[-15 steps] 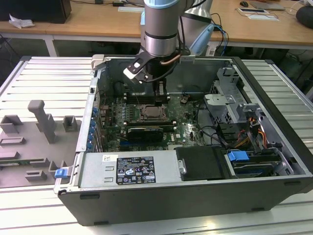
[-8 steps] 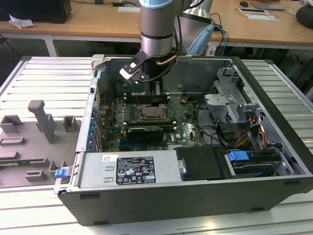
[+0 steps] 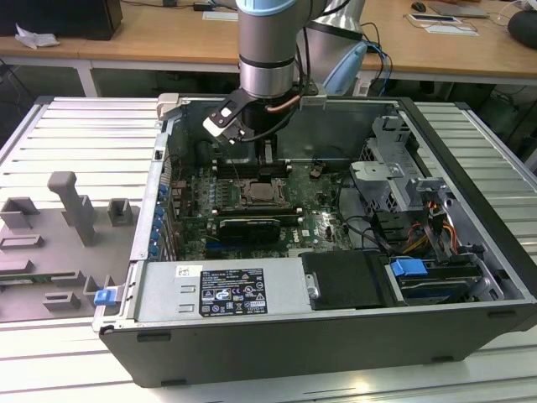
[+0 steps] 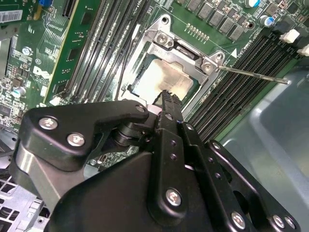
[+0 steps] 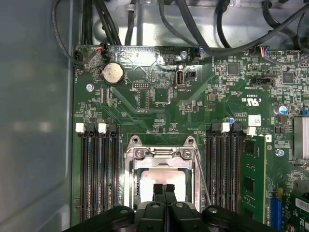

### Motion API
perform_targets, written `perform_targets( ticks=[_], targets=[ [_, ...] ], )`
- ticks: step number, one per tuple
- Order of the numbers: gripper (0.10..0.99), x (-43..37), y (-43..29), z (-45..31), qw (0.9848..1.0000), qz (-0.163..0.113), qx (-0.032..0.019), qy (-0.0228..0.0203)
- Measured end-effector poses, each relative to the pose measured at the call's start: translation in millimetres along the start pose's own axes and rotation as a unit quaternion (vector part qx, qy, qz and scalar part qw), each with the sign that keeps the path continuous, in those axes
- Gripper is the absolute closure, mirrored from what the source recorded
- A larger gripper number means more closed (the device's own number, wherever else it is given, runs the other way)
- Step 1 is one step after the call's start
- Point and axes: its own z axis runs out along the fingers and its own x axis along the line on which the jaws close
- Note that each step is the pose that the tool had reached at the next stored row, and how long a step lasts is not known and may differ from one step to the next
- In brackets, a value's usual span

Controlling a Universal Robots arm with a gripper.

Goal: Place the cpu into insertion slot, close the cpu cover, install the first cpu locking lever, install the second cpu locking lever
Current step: 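Install the first cpu locking lever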

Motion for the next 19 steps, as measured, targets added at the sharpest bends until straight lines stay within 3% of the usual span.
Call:
perform_targets(
  ticks=[3, 8, 11, 14, 16, 19],
  targets=[
    [0.980, 0.0, -0.4, -0.8, 1.0000, 0.000, 0.0000, -0.0001],
    [0.980, -0.2, 0.2, -8.6, 1.0000, 0.000, 0.0001, -0.0016],
    [0.980, -0.4, 0.7, -19.5, 1.0000, 0.000, 0.0001, -0.0017],
    [0.980, -1.0, 2.0, -47.3, 1.0000, 0.000, 0.0000, -0.0016],
    [0.980, -1.0, 2.2, -50.2, 1.0000, -0.003, -0.0001, -0.0014],
    [0.980, -1.0, 2.1, -50.3, 0.9994, -0.033, -0.0007, -0.0001]
  ],
)
